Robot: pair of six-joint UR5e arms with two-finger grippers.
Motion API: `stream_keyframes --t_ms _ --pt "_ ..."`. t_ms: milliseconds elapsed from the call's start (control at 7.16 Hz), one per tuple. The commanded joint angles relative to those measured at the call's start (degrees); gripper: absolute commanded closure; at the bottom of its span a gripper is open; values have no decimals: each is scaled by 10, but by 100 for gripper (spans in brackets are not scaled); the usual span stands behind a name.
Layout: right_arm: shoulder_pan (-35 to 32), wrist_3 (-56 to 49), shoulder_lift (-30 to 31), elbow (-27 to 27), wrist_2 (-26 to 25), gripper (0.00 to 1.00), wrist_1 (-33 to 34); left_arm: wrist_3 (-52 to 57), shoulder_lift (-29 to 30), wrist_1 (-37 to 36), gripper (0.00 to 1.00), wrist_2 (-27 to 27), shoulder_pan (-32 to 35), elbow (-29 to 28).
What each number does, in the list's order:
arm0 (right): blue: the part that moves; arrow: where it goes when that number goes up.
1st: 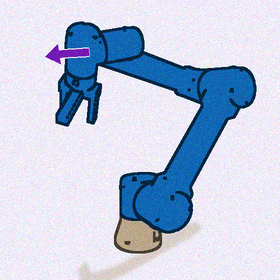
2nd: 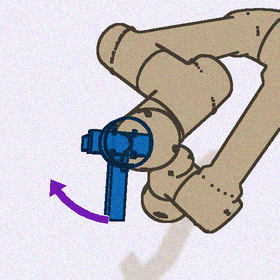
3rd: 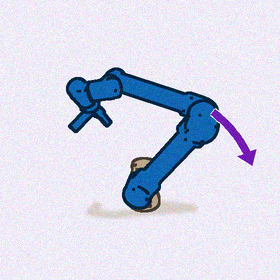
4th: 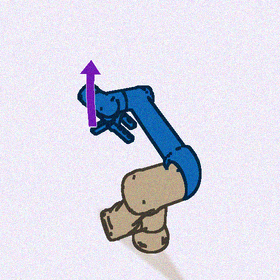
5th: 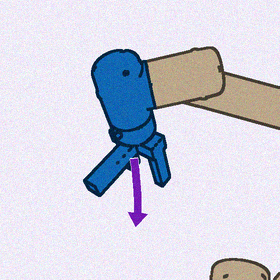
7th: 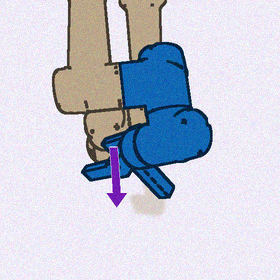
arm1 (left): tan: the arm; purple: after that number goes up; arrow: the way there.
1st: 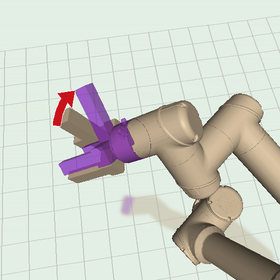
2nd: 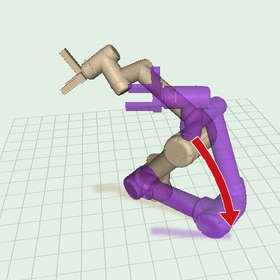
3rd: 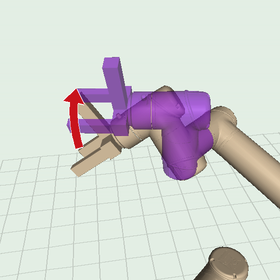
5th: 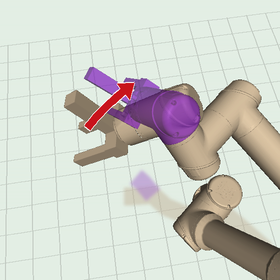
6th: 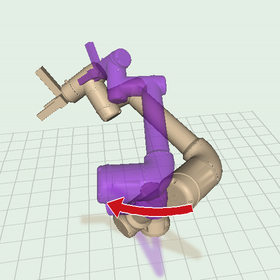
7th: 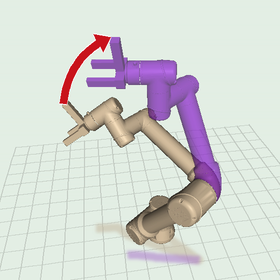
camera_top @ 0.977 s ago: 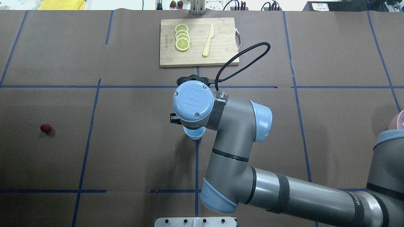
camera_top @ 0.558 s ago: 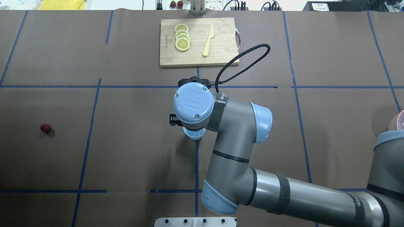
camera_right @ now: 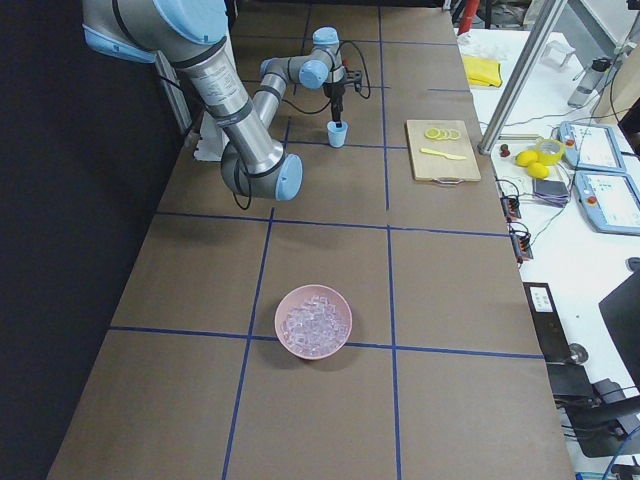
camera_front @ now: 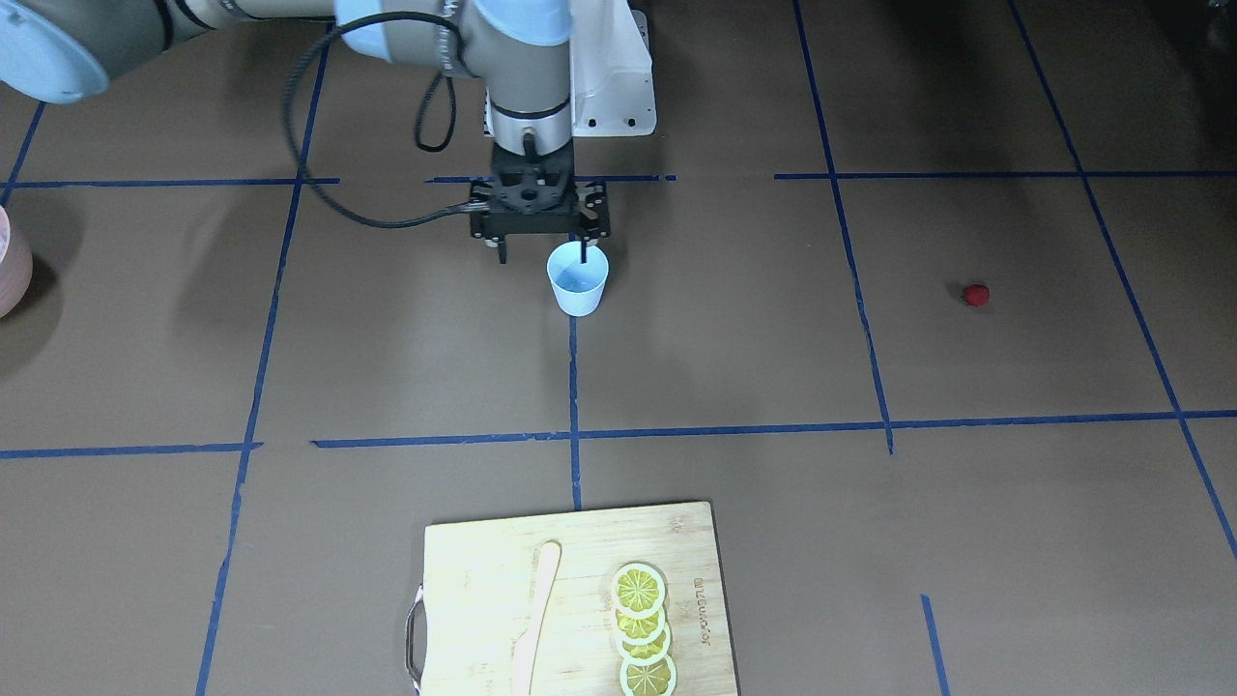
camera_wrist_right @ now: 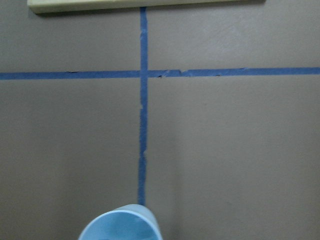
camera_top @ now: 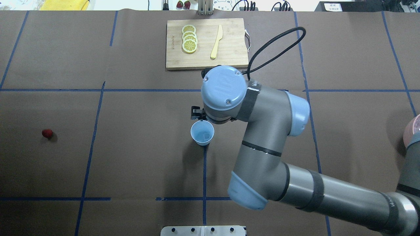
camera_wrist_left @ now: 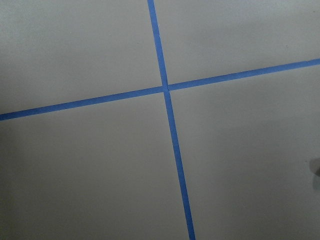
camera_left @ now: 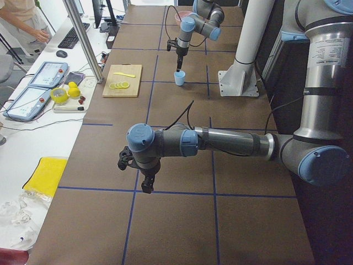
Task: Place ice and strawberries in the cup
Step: 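Move the right gripper back over the pink bowl of ice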
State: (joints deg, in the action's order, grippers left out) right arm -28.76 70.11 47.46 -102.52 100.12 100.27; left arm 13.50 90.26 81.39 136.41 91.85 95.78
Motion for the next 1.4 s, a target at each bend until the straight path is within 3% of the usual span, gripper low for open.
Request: stream_keyframes --t_ms 0,419,698,1256 --pt "-79 -126 94 -83 91 1 -1 0 0 1 0 0 0 -1" --pt "-185 -342 240 -145 157 1 -5 0 0 1 0 1 0 2" --pt "-299 -537 330 -147 229 1 -8 0 -1 1 0 1 0 5" --pt "-445 -851 475 -142 287 1 -8 0 -1 0 0 2 0 7"
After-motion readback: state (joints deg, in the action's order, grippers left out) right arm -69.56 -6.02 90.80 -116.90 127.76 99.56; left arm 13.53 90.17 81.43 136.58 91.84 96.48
